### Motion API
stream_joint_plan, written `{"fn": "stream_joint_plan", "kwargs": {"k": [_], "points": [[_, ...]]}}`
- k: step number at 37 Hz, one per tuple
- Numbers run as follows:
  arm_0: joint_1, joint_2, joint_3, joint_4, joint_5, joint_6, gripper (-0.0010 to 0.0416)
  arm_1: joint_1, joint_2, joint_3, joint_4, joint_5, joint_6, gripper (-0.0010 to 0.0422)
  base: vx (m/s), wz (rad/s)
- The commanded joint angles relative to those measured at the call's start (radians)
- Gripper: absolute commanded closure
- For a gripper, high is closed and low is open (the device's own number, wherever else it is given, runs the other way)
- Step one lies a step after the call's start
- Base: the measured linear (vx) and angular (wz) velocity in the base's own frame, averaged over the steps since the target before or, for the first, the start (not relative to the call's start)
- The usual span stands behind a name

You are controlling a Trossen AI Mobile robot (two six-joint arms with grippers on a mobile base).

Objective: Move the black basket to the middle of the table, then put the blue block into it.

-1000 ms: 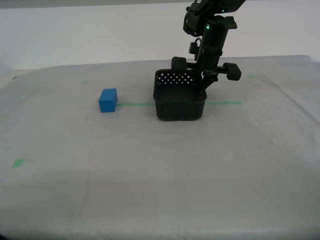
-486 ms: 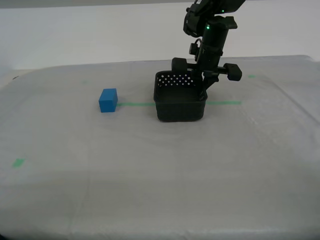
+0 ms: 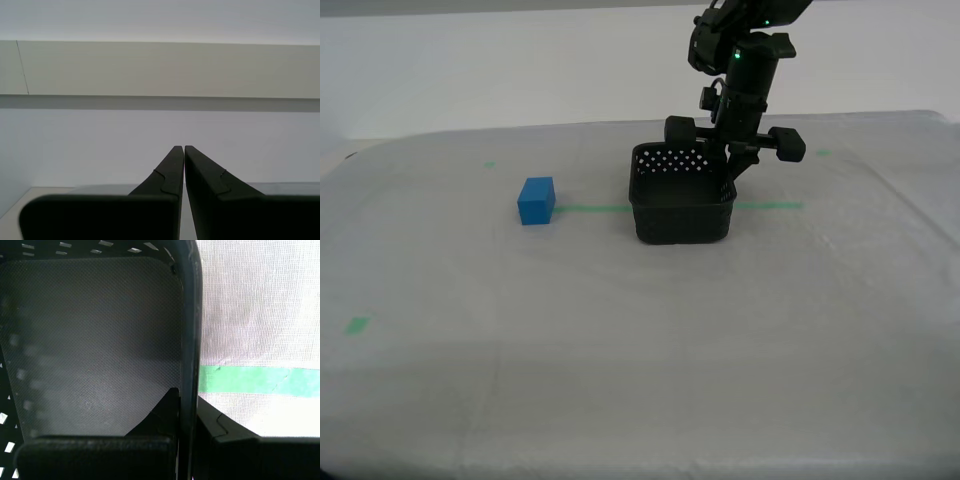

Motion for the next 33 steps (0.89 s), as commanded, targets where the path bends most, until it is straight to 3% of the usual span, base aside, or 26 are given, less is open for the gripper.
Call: {"fn": "stream_joint_plan", "kwargs": {"k": [1, 16, 33], "points": [[0.001, -0.001, 0.000, 0.001, 0.000, -0.001, 0.0402, 0.000, 0.000, 0.000, 0.004, 0.000, 0.002, 0.0412, 0.000, 0.000], [0.001, -0.001, 0.000, 0.003, 0.000, -0.006, 0.0398, 0.000, 0.000, 0.000, 0.004, 0.000, 0.002, 0.0412, 0.000, 0.000], [0.000, -0.001, 0.000, 0.002, 0.024, -0.041, 0.0217, 0.000, 0.000, 0.000, 0.004, 0.000, 0.002, 0.0412, 0.000, 0.000]]}}
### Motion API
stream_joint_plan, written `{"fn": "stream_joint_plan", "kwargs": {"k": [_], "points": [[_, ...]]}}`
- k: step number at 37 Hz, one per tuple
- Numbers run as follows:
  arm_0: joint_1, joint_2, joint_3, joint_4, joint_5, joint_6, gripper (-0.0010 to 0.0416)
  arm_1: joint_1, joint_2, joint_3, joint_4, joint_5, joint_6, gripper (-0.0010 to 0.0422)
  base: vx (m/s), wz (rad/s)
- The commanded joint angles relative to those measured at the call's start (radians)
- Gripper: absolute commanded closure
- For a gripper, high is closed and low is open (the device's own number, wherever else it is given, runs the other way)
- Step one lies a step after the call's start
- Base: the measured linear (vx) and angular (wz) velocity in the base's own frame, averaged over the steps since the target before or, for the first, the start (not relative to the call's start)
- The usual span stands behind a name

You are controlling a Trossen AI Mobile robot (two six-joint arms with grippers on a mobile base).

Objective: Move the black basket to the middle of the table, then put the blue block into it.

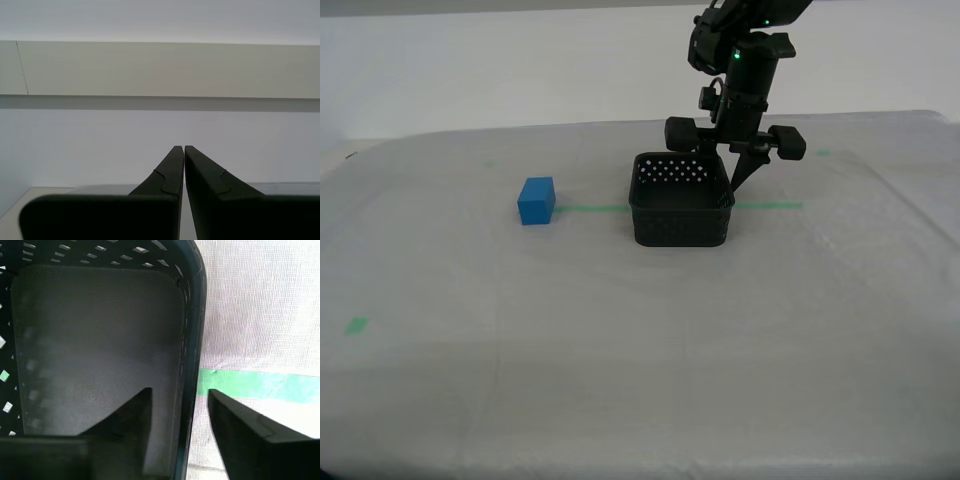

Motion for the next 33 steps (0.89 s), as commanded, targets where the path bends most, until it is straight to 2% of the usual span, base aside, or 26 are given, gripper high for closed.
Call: {"fn": "stream_joint_plan", "kwargs": {"k": [1, 14, 21, 24, 29, 33], "points": [[0.000, -0.001, 0.000, 0.000, 0.005, -0.010, 0.0203, 0.000, 0.000, 0.000, 0.004, 0.000, 0.002, 0.0412, 0.000, 0.000], [0.000, -0.001, 0.000, -0.003, 0.004, -0.019, 0.0001, 0.000, 0.000, 0.000, 0.004, 0.000, 0.002, 0.0412, 0.000, 0.000], [0.001, -0.003, 0.000, -0.011, 0.003, -0.020, 0.0033, 0.000, 0.000, 0.000, 0.004, 0.000, 0.002, 0.0412, 0.000, 0.000], [0.001, -0.007, 0.002, -0.016, 0.004, -0.022, 0.0030, 0.000, 0.000, 0.000, 0.004, 0.000, 0.002, 0.0412, 0.000, 0.000], [0.001, -0.010, 0.017, -0.039, 0.004, -0.038, 0.0000, 0.000, 0.000, 0.000, 0.004, 0.000, 0.002, 0.0412, 0.000, 0.000], [0.001, -0.011, 0.045, -0.075, 0.004, -0.046, 0.0015, 0.000, 0.000, 0.000, 0.004, 0.000, 0.002, 0.0412, 0.000, 0.000]]}}
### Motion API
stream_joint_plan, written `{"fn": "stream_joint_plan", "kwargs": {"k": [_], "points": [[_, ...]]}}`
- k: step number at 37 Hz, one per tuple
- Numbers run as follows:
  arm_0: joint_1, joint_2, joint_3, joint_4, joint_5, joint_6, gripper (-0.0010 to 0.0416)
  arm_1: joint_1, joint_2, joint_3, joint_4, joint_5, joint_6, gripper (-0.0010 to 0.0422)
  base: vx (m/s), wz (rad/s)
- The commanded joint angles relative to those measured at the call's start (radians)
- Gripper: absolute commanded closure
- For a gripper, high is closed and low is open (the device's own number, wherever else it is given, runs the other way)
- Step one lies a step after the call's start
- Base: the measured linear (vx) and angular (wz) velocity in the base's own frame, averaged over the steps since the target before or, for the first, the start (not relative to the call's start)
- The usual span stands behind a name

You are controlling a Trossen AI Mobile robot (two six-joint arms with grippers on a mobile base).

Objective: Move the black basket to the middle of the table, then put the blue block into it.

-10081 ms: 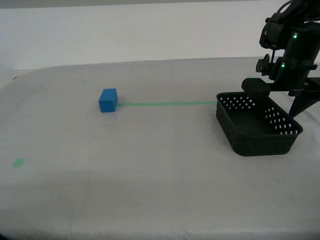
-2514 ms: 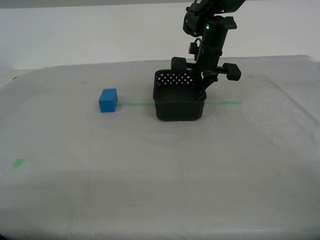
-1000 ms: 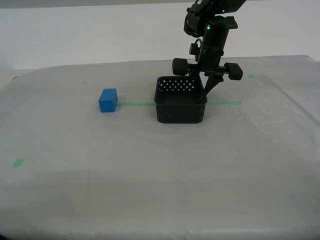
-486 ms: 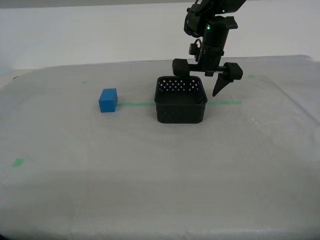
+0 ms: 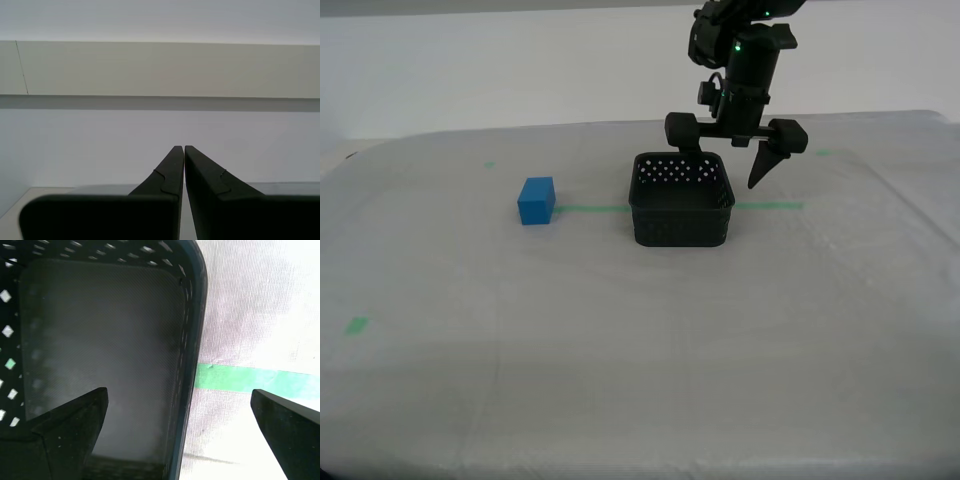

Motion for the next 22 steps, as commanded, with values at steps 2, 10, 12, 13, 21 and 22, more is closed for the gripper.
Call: {"fn": "stream_joint_plan", "kwargs": {"k": [2, 10, 12, 13, 21, 22], "points": [[0.000, -0.001, 0.037, -0.052, 0.003, -0.009, 0.0015, 0.000, 0.000, 0.000, 0.004, 0.000, 0.002, 0.0412, 0.000, 0.000], [0.000, -0.039, 0.069, -0.098, 0.003, -0.047, 0.0008, 0.000, 0.000, 0.000, 0.004, 0.000, 0.002, 0.0412, 0.000, 0.000], [0.000, -0.055, 0.068, -0.098, 0.003, -0.058, 0.0007, 0.000, 0.000, 0.000, 0.004, 0.000, 0.002, 0.0412, 0.000, 0.000], [0.000, -0.066, 0.068, -0.103, 0.004, -0.061, 0.0005, 0.000, 0.000, 0.000, 0.004, 0.000, 0.002, 0.0412, 0.000, 0.000], [-0.002, -0.151, 0.068, -0.145, 0.049, -0.087, 0.0005, 0.000, 0.000, 0.001, 0.004, 0.000, 0.002, 0.0412, 0.000, 0.000], [-0.002, -0.163, 0.068, -0.148, 0.053, -0.092, 0.0005, 0.000, 0.000, 0.001, 0.004, 0.000, 0.002, 0.0412, 0.000, 0.000]]}}
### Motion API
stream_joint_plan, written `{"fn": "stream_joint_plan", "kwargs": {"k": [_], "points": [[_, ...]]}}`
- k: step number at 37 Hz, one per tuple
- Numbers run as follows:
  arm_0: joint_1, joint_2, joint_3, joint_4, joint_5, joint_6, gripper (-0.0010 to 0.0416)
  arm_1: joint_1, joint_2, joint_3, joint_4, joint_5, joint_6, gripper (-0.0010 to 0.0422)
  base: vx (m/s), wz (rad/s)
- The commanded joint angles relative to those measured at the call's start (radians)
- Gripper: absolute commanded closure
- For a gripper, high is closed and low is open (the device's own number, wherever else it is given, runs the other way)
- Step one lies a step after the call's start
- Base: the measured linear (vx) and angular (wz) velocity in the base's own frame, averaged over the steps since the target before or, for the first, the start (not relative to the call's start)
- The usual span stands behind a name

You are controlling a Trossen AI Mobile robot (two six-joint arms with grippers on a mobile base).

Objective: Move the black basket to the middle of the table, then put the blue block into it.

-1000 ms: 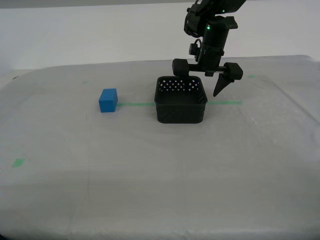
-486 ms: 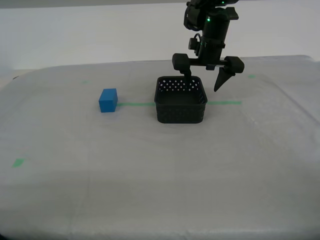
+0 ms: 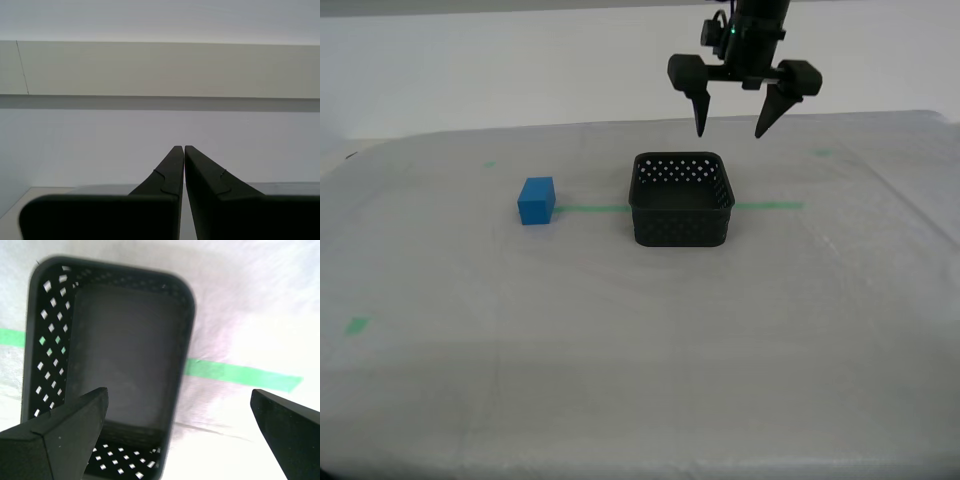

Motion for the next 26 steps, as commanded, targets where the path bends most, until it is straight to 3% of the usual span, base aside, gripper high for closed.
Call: {"fn": "stream_joint_plan", "kwargs": {"k": [1, 12, 20, 26], "points": [[0.000, -0.042, 0.000, -0.017, 0.024, -0.021, 0.0006, 0.000, 0.000, 0.000, 0.004, 0.000, 0.002, 0.0412, 0.000, 0.000], [-0.011, -0.162, 0.000, -0.078, 0.032, -0.069, 0.0005, 0.000, 0.000, 0.000, 0.004, 0.000, 0.002, 0.0412, 0.000, 0.000], [-0.016, -0.256, 0.000, -0.128, 0.106, -0.108, 0.0006, 0.000, 0.000, 0.000, 0.004, 0.000, 0.002, 0.0412, 0.000, 0.000], [-0.040, -0.336, -0.037, -0.126, 0.107, -0.118, 0.0006, 0.000, 0.000, 0.000, 0.004, 0.000, 0.002, 0.0412, 0.000, 0.000]]}}
